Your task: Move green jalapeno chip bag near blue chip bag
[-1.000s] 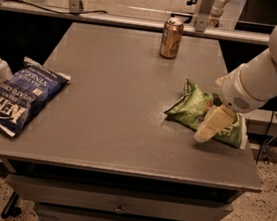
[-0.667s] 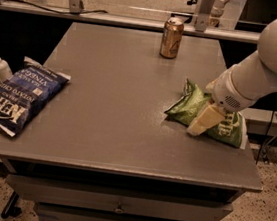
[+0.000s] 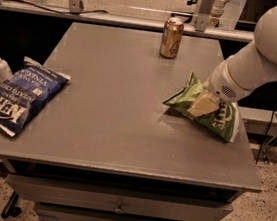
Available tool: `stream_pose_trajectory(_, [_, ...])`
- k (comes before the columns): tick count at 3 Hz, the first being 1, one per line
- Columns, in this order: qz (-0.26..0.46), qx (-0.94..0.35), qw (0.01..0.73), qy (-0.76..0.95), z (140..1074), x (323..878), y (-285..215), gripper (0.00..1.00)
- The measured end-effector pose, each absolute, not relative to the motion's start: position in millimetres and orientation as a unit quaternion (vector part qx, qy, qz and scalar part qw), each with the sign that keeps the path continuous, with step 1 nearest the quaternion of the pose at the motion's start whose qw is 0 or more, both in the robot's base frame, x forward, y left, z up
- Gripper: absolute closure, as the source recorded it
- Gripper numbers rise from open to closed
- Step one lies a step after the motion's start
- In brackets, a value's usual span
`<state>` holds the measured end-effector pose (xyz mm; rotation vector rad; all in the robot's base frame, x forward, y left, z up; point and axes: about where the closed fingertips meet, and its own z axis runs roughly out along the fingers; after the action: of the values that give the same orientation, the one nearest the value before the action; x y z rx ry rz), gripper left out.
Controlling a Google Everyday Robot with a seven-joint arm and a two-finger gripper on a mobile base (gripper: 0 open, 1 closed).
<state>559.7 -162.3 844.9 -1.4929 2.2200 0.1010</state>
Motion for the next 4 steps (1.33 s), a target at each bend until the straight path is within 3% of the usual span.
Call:
stream_pose_trajectory(1, [0.058,-0.541,0.247,0.802,867,559,-149,0.88])
stream_pose_trajectory(2, [0.093,-0.551,0.267,0.785,888,546,-121,1.0])
stream_pose_trajectory(3, [0.154,-0.575,0.291,0.749,910,523,-62,1.0])
stream_pose_trajectory(4, [0.153,-0.575,0.291,0.749,910,523,-62,1.0])
